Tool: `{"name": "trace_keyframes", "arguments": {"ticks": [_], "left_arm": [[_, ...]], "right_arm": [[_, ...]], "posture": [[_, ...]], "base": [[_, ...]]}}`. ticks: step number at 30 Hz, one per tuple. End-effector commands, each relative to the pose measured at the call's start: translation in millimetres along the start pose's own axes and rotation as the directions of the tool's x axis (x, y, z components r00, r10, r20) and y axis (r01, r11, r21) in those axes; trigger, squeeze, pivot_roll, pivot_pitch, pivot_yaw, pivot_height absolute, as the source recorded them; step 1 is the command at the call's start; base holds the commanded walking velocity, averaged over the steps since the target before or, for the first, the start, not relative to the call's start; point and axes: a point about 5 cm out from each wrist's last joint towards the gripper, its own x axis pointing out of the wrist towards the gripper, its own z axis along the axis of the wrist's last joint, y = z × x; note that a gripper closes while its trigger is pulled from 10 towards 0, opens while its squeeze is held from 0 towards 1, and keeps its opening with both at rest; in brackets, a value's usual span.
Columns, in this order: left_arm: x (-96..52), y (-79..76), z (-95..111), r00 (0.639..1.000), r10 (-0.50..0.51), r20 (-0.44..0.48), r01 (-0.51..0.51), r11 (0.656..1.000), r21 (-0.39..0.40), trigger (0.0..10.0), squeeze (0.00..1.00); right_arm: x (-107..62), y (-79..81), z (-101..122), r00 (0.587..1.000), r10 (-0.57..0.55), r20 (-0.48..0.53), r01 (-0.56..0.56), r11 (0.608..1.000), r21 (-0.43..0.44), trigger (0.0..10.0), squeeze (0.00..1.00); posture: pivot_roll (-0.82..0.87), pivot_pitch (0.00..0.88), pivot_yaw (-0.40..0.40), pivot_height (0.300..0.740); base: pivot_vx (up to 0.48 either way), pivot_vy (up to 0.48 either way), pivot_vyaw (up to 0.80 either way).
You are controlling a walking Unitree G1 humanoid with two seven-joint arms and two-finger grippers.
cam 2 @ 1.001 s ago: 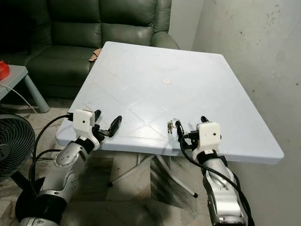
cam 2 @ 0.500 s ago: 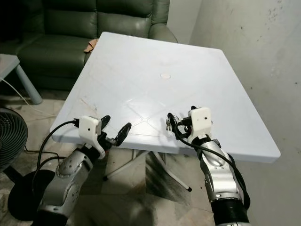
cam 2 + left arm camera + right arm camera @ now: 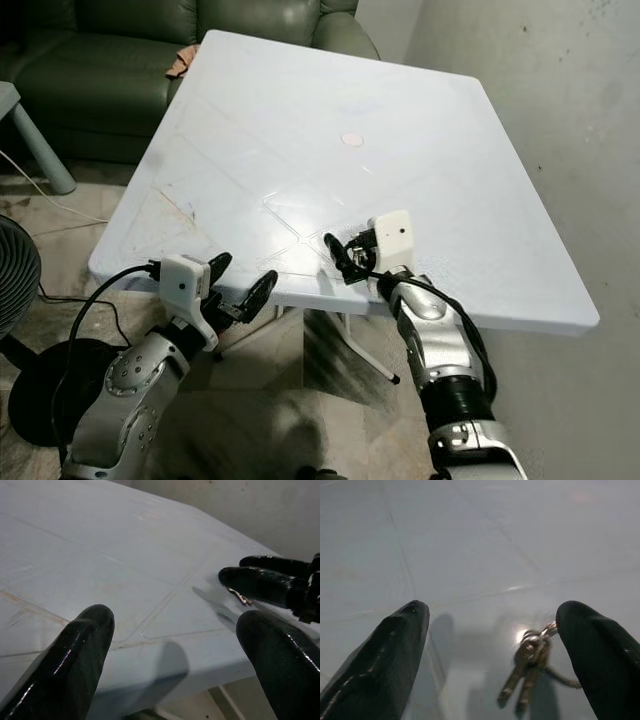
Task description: Hang keys on a hook
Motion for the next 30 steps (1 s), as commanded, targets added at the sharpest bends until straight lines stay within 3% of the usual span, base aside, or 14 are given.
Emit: {"name": "trace_keyframes", "arguments": {"ticks": [1, 12, 18, 19, 20, 21, 22, 23, 24, 25, 27, 30], "left_arm": [[-1.9, -6.3, 1.9, 1.000, -0.016, -0.001, 0.016, 1.000, -0.001, 10.0, 0.00], [-3.5, -7.9, 3.4, 1.000, -0.015, -0.011, 0.015, 1.000, -0.003, 10.0, 0.00], [-3.1, -6.6, 4.3, 1.000, -0.010, -0.012, 0.010, 1.000, -0.001, 10.0, 0.00], [-3.0, -6.4, 4.5, 1.000, -0.010, -0.012, 0.010, 1.000, -0.001, 10.0, 0.00], [-2.9, -6.0, 4.4, 1.000, -0.009, -0.012, 0.009, 1.000, -0.001, 10.0, 0.00], [-2.9, -5.8, 4.4, 1.000, -0.008, -0.012, 0.008, 1.000, 0.000, 10.0, 0.00], [-2.9, -5.7, 4.3, 1.000, -0.007, -0.013, 0.007, 1.000, 0.000, 10.0, 0.00], [-2.8, -5.8, 4.5, 1.000, -0.007, -0.012, 0.007, 1.000, 0.000, 10.0, 0.00], [-2.6, -5.9, 4.6, 1.000, -0.006, -0.011, 0.006, 1.000, 0.000, 10.0, 0.00], [-2.5, -6.0, 4.7, 1.000, -0.006, -0.010, 0.006, 1.000, -0.001, 10.0, 0.00], [-2.3, -6.0, 5.1, 1.000, -0.004, -0.008, 0.004, 1.000, -0.003, 10.0, 0.00], [-1.8, -5.8, 5.3, 1.000, -0.003, -0.008, 0.003, 1.000, -0.003, 10.0, 0.00]], "right_arm": [[0.6, -5.0, -4.2, 0.999, -0.022, -0.035, 0.024, 0.999, 0.037, 10.0, 0.00], [2.9, -6.3, -7.6, 0.998, -0.036, -0.050, 0.042, 0.993, 0.115, 10.0, 0.00], [3.7, -7.0, -7.5, 0.998, -0.032, -0.062, 0.038, 0.994, 0.106, 10.0, 0.00], [3.7, -7.8, -6.8, 0.998, -0.036, -0.057, 0.042, 0.994, 0.105, 5.6, 0.00], [3.8, -8.5, -5.9, 0.998, -0.036, -0.052, 0.041, 0.994, 0.099, 2.3, 0.00], [3.8, -8.7, -5.8, 0.998, -0.034, -0.053, 0.038, 0.995, 0.093, 1.6, 0.00], [3.9, -8.8, -5.8, 0.998, -0.031, -0.056, 0.036, 0.995, 0.088, 1.9, 0.00], [3.8, -9.3, -5.9, 0.998, -0.033, -0.058, 0.038, 0.995, 0.088, 0.5, 0.00], [3.8, -9.8, -6.1, 0.998, -0.035, -0.061, 0.040, 0.995, 0.089, 1.6, 0.00], [3.7, -10.1, -6.3, 0.997, -0.036, -0.063, 0.042, 0.995, 0.089, 1.6, 0.00], [3.7, -8.8, -6.8, 0.997, -0.027, -0.066, 0.033, 0.995, 0.091, 0.0, 0.00], [4.1, -7.1, -7.1, 0.998, -0.020, -0.065, 0.026, 0.996, 0.089, 0.0, 0.00]], "posture": [[0.02, 0.214, -0.145, 0.740], [0.03, 0.209, -0.143, 0.740], [0.03, 0.205, -0.144, 0.740], [0.03, 0.203, -0.144, 0.740], [0.03, 0.201, -0.144, 0.740], [0.03, 0.201, -0.144, 0.740], [0.03, 0.201, -0.144, 0.740], [0.03, 0.201, -0.144, 0.740], [0.03, 0.201, -0.144, 0.740], [0.03, 0.201, -0.144, 0.740], [0.03, 0.201, -0.144, 0.740], [0.03, 0.198, -0.148, 0.740]], "base": [[0.000, 0.000, 0.00], [0.000, 0.000, 0.00], [0.000, 0.000, 0.00], [0.000, 0.000, 0.00], [0.000, 0.000, 0.00], [0.000, 0.000, 0.00], [0.000, 0.000, 0.00], [0.000, 0.000, 0.00], [0.000, 0.000, 0.00], [0.000, 0.000, 0.00], [0.000, 0.000, 0.00], [0.000, 0.000, 0.00]]}}
